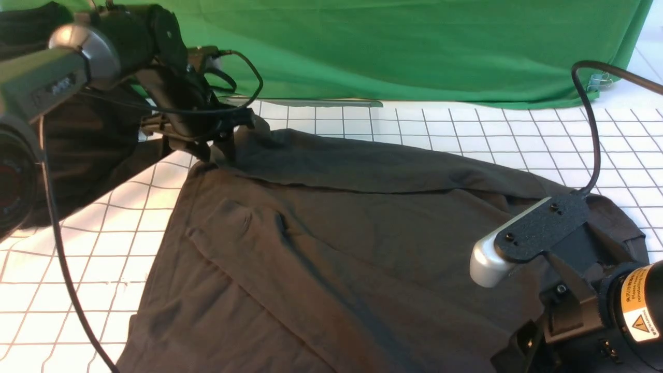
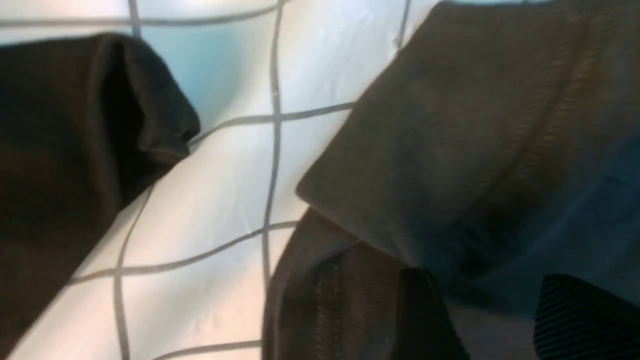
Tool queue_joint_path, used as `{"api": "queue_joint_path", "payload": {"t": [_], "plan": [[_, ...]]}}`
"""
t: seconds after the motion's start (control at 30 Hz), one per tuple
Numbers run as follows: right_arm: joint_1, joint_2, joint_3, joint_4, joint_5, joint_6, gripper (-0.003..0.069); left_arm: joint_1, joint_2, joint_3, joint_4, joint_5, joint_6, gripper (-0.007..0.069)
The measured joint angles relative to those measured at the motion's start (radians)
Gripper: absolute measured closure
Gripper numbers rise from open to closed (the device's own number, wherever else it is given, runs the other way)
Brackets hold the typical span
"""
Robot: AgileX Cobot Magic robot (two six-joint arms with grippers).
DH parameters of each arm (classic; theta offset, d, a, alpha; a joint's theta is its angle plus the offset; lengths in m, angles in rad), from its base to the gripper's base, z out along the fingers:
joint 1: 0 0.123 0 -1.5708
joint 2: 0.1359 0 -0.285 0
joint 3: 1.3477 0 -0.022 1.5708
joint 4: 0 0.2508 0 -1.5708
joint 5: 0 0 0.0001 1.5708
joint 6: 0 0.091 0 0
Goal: Fold a long-sleeved shirt over a white checkered tablecloth.
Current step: 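Grab the top left corner of the dark shirt with the left gripper, then fold the left side of the dark shirt inward over its body with the left gripper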
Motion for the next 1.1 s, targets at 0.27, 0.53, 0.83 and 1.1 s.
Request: {"api": "queue_joint_path", "payload": {"t": [0.27, 0.53, 0.83, 1.1], "plan": [[0.000, 0.000, 0.000, 0.000, -0.002, 0.001, 0.0438, 0.003, 0.037, -0.002, -0.028, -0.036, -0.044, 0.0246], [0.000, 0.000, 0.000, 0.000, -0.028, 0.001, 0.0438, 0.004, 0.054, -0.008, -0.031, -0.108, -0.043, 0.0472], [0.000, 0.000, 0.000, -0.006, -0.036, 0.001, 0.0438, 0.004, -0.006, -0.051, -0.012, -0.103, -0.006, 0.0608], [0.000, 0.000, 0.000, -0.085, -0.038, 0.040, 0.0431, 0.004, -0.117, -0.053, -0.012, -0.096, 0.021, 0.0608]]}}
